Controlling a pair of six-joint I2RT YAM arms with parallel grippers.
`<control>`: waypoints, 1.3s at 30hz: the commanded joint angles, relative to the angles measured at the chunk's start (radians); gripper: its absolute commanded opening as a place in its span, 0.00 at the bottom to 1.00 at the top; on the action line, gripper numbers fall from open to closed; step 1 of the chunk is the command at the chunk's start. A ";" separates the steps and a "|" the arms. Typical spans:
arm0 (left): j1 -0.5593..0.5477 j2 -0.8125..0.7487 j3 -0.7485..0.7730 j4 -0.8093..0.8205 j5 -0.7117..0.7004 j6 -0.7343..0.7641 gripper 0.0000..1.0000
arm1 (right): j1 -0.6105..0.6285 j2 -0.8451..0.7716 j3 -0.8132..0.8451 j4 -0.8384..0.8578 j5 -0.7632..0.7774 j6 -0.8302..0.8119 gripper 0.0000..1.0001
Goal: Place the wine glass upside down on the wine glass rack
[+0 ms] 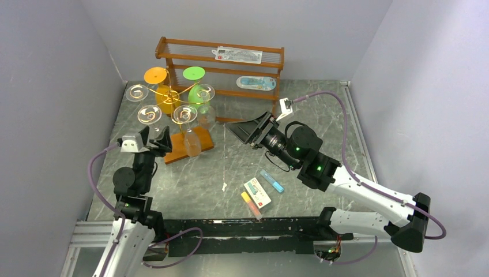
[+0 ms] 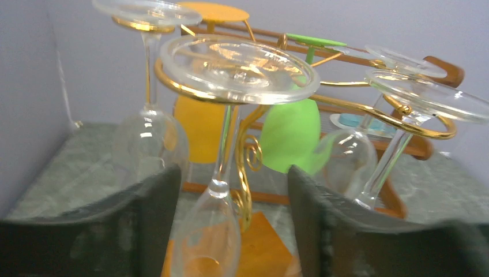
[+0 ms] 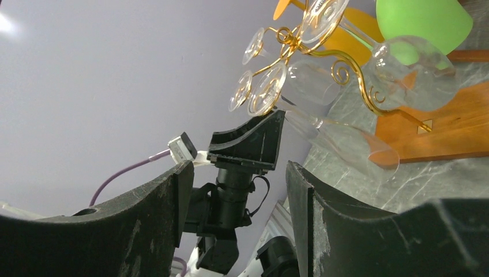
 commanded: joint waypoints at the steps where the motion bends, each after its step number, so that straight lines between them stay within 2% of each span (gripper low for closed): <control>1: -0.004 -0.036 0.087 -0.227 -0.031 0.009 0.86 | -0.006 -0.024 -0.017 0.004 0.015 -0.004 0.64; 2: -0.004 -0.040 0.105 -0.279 -0.054 0.007 0.95 | -0.006 -0.028 -0.021 0.000 0.016 -0.003 0.64; 3: -0.004 -0.046 0.123 -0.333 -0.076 0.002 0.97 | -0.005 -0.034 -0.027 -0.001 0.019 -0.001 0.64; 10: -0.004 -0.118 0.210 -0.610 -0.192 -0.079 0.97 | -0.005 -0.089 -0.058 -0.062 0.072 -0.035 0.65; 17: -0.004 -0.128 0.346 -0.886 -0.221 -0.167 0.97 | -0.005 -0.134 -0.035 -0.265 0.181 -0.134 0.69; 22: -0.004 -0.080 0.560 -1.175 -0.438 -0.391 0.97 | -0.007 -0.146 0.037 -0.505 0.361 -0.236 0.76; 24: -0.004 -0.070 0.641 -1.207 -0.414 -0.357 0.97 | -0.006 -0.145 0.078 -0.606 0.445 -0.266 0.80; 28: -0.004 -0.025 0.833 -1.264 -0.326 -0.224 0.97 | -0.007 -0.172 0.160 -0.755 0.580 -0.316 0.94; 30: -0.004 0.008 0.945 -1.304 -0.333 -0.157 0.97 | -0.006 -0.197 0.216 -0.822 0.642 -0.326 1.00; 35: -0.004 0.123 1.231 -1.417 -0.413 -0.026 0.97 | -0.006 -0.292 0.289 -0.860 0.712 -0.439 1.00; 39: -0.014 0.173 1.354 -1.487 -0.405 -0.039 0.97 | -0.006 -0.350 0.323 -0.869 0.741 -0.515 1.00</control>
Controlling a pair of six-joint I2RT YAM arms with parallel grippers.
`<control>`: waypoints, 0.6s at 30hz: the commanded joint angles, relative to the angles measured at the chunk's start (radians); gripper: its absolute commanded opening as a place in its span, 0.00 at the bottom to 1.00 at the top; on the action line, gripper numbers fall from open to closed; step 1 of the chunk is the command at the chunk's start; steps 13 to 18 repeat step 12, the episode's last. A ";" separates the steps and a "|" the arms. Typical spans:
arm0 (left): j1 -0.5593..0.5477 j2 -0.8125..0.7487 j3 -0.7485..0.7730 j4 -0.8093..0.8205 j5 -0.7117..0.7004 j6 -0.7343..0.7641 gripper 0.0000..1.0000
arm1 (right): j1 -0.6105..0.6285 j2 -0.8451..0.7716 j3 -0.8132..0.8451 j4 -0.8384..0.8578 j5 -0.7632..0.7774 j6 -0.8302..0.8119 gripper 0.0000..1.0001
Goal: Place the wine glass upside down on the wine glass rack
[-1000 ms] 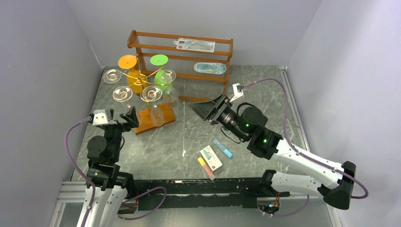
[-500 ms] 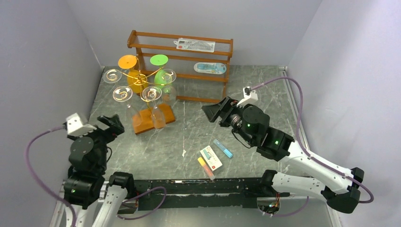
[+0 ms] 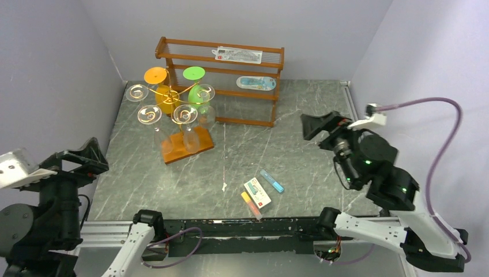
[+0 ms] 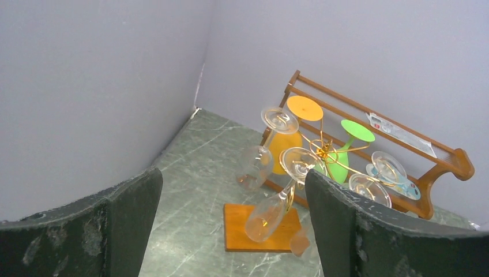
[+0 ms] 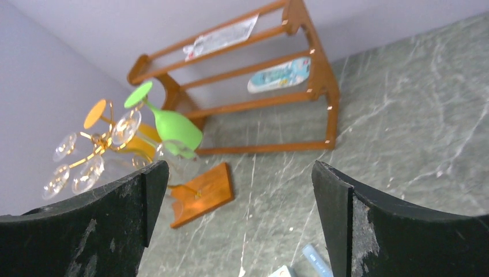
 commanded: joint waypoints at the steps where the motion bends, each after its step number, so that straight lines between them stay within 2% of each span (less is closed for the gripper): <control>1: -0.013 0.053 0.093 -0.152 -0.016 0.054 0.97 | -0.005 -0.055 0.039 -0.059 0.111 -0.117 1.00; 7: -0.015 0.056 0.075 -0.156 0.021 0.050 0.97 | -0.005 -0.101 0.061 -0.061 0.147 -0.159 1.00; 18: -0.015 0.046 0.033 -0.138 0.020 0.044 0.97 | -0.004 -0.112 0.053 -0.050 0.114 -0.182 1.00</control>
